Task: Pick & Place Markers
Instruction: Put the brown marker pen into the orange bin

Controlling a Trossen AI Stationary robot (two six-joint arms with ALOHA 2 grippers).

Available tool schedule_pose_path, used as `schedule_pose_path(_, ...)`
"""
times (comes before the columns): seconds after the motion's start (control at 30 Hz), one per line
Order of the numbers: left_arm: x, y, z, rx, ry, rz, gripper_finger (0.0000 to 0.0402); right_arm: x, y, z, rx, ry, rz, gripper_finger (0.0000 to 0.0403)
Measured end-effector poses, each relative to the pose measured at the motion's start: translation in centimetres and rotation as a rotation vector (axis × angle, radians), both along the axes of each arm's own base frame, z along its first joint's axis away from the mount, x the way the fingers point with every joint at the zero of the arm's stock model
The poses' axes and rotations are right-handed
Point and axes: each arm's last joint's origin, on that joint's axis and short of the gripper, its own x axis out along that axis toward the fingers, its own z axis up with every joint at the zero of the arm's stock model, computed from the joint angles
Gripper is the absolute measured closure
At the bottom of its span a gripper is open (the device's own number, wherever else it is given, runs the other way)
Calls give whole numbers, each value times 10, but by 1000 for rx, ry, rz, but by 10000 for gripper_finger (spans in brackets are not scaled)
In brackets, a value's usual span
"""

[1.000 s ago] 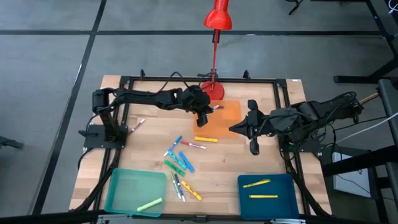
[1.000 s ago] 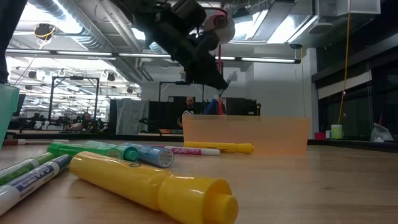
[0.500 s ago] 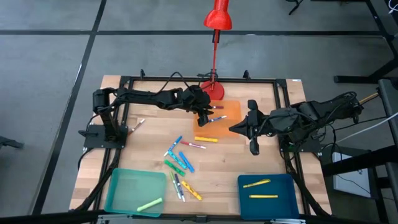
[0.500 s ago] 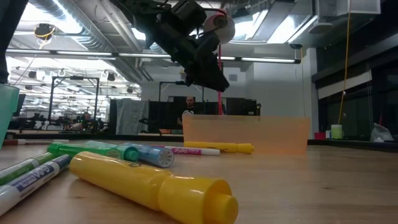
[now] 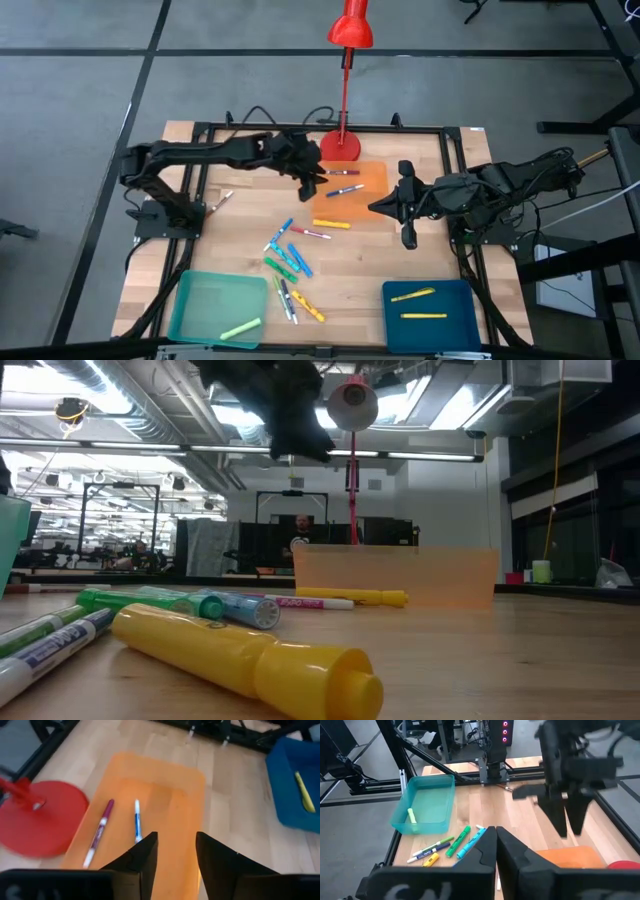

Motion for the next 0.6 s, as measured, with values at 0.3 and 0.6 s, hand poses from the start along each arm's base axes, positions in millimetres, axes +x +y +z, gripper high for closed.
schedule_pose_path(0.3,-38,-29,10,7,161,-33,337,0,1,0,15,5,35,390)
schedule_pose_path(0.6,-57,-44,-16,-30,250,-27,398,0,3,0,41,14,94,390)
